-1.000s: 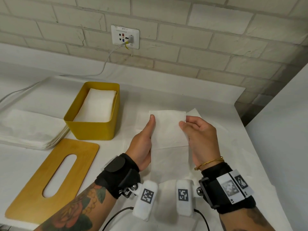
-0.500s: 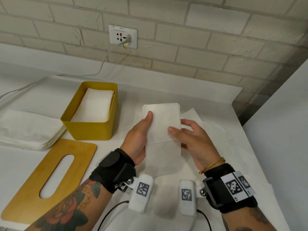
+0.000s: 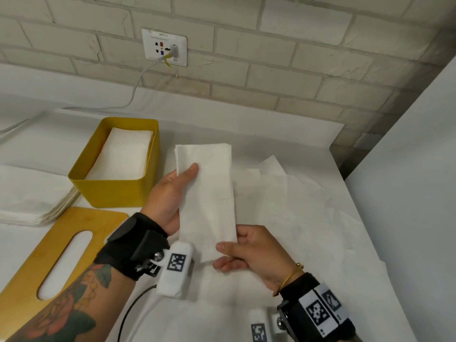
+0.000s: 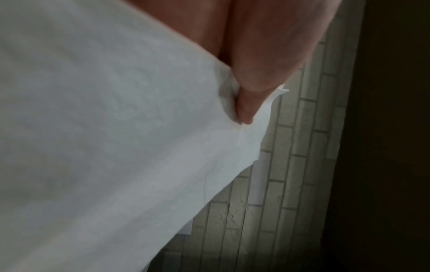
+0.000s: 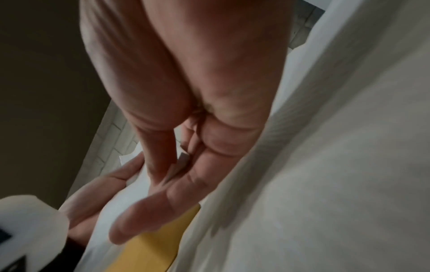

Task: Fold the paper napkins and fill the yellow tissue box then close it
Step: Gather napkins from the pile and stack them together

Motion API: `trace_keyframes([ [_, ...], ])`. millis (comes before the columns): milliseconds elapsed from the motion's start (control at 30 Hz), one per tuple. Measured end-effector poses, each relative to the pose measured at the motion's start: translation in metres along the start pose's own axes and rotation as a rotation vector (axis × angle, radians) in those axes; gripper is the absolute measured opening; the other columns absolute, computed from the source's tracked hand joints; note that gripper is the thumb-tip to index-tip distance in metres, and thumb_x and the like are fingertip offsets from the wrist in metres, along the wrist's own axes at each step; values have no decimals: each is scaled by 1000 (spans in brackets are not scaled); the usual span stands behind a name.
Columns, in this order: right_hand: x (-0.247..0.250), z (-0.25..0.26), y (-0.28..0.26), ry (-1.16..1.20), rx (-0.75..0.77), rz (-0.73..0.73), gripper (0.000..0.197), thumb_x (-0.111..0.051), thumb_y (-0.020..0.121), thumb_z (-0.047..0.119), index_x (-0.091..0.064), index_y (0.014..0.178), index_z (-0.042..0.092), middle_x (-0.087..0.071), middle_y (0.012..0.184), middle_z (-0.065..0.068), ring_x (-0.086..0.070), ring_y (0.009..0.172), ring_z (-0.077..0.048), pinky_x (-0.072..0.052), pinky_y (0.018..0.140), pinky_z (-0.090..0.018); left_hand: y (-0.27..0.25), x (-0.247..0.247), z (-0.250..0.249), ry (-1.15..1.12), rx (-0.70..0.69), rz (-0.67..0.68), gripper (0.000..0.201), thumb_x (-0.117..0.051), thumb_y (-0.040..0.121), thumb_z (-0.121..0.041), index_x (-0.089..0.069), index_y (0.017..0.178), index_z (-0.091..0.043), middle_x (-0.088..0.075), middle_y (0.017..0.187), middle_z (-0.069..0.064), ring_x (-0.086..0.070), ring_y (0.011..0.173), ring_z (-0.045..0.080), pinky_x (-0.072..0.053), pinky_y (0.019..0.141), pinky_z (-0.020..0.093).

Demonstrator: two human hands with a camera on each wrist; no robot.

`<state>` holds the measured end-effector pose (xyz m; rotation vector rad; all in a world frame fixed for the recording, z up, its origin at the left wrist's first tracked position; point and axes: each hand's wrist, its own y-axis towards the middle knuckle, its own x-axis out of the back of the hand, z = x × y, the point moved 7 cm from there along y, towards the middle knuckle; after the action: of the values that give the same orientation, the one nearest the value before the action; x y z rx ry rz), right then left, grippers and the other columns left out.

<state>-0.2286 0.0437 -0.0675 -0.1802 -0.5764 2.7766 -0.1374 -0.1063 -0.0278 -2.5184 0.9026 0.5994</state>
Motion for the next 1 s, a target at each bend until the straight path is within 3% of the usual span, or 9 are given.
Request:
trace_keyframes([
  [67,3,-1,-2,-13,6,2,20,-70,91,1,-68,111,-3,-76,97,-21,-76,77,-29,-62,69,-30,-5,2,10,-35,55,3,38,-53,102,-27,-61,131,-4,-70,123,20,-69,112,35,-56,95,48],
  [233,14,11,-8,-187,-24,69,7,-70,92,3,-70,98,7,-77,89,-15,-74,72,-25,-58,61,-27,-14,9,22,-62,40,5,29,-52,100,-13,-62,126,-7,-74,113,15,-74,98,29,-62,83,41],
  [300,39,29,-9,-242,-12,-67,2,-71,92,8,-70,94,7,-77,88,-14,-72,68,-22,-53,57,-26,-14,16,16,-85,17,-26,26,-52,100,-14,-64,123,-11,-75,112,12,-74,96,26,-63,81,39],
  [433,129,66,-5,-201,55,-648,13,-71,92,19,-72,99,8,-73,81,-8,-62,58,-15,-47,53,-25,-18,18,15,-130,54,-46,30,-51,101,-24,-66,124,-11,-74,117,12,-74,101,26,-61,86,41],
  [600,155,49,24,-241,-175,-674,31,-76,88,33,-61,82,7,-53,64,-5,-41,44,-15,-34,38,-19,-21,10,23,-139,106,-43,32,-51,100,-27,-67,122,-9,-73,119,16,-74,101,29,-60,86,44],
  [700,152,43,41,-275,-148,-671,27,-79,85,28,-63,77,8,-54,67,-5,-50,54,-20,-39,51,-23,-21,10,25,-122,118,-55,33,-53,100,-29,-66,124,-11,-72,122,16,-72,107,31,-58,92,49],
  [767,153,50,44,-268,-34,-737,13,-79,86,19,-71,87,9,-66,86,-5,-63,83,-24,-45,69,-24,-23,10,24,-120,123,-56,35,-54,99,-30,-66,126,-11,-72,123,15,-70,111,32,-57,93,48],
  [833,155,58,44,-321,17,-777,11,-77,87,21,-70,88,13,-68,100,-4,-62,99,-23,-46,83,-27,-23,12,23,-127,127,-62,36,-54,99,-30,-66,126,-10,-72,123,15,-70,111,32,-59,90,47],
  [1000,169,44,45,-611,-227,-752,62,-74,84,51,-60,126,8,-61,127,-10,-58,106,-28,-45,87,-33,-25,13,23,-125,127,-77,35,-54,99,-29,-65,126,-10,-72,122,15,-70,111,32,-59,91,47],
])
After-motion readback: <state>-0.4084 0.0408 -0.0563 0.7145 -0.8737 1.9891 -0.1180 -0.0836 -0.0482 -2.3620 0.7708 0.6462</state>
